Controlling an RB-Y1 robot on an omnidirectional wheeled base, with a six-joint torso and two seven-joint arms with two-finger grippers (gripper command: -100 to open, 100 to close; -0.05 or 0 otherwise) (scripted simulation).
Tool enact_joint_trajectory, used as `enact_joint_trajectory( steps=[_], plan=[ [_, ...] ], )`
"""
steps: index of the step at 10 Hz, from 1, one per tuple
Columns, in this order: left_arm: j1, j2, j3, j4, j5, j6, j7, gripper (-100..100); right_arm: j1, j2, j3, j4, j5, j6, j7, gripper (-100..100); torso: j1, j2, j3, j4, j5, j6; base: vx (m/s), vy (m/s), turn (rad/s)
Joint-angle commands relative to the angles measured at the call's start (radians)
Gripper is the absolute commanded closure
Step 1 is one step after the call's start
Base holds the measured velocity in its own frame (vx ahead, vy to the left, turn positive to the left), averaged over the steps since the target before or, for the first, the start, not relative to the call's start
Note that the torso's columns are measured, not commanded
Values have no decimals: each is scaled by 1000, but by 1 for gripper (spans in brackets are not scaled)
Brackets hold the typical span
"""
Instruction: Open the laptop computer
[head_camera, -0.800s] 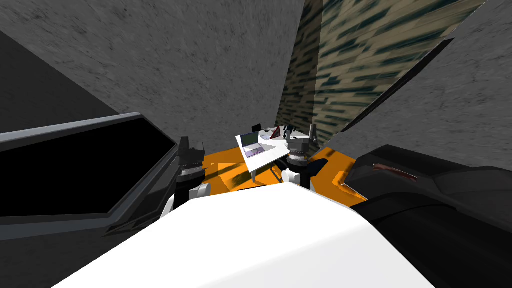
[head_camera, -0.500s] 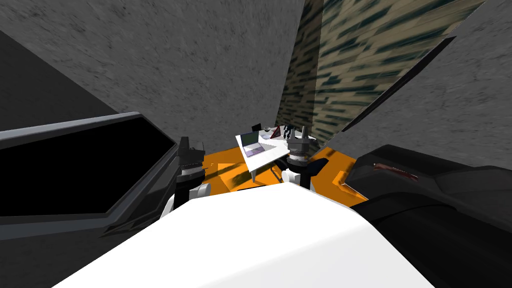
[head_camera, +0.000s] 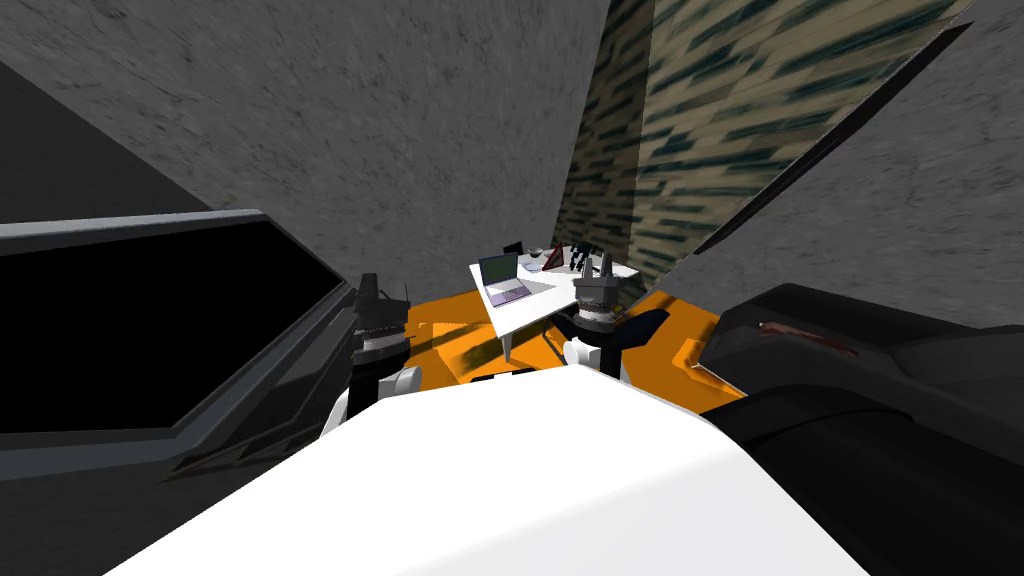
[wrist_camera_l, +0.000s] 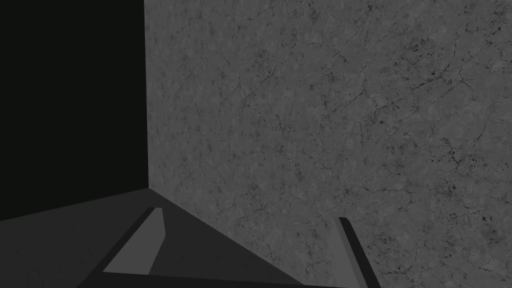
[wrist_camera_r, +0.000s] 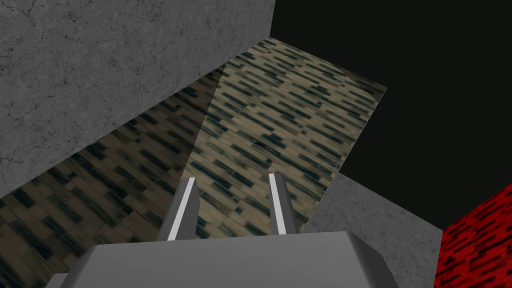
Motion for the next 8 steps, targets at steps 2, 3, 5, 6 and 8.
enact_joint_trajectory(
  steps=[2, 3, 5, 6, 8],
  plan=[
    [-12, 38, 12, 12, -14, 16, -1, -100, 0, 0, 0, 0, 0, 0, 0, 0, 0, 148, -295, 148, 0, 0, 0, -6, -75],
    [-20, 55, 19, 19, -23, 26, -2, -100, 0, 0, 0, 0, 0, 0, 0, 0, 0, 182, -364, 181, 0, 1, -8, -25, -206],
    [-55, 101, 50, 50, -62, 70, -5, -100, 0, 0, 0, 1, 0, 0, 0, 0, -1, 194, -388, 193, 0, 0, -20, -44, -252],
    [-69, 114, 62, 63, -78, 88, -7, -100, 0, 0, 0, 1, 0, 0, 0, 0, -2, 194, -389, 194, 0, 0, -26, -66, -338],
    [-101, 141, 90, 90, -115, 129, -10, -100, 0, 0, 0, 1, 0, 0, 0, 0, -1, 195, -389, 195, 0, 0, -22, -71, -328]
  ],
)
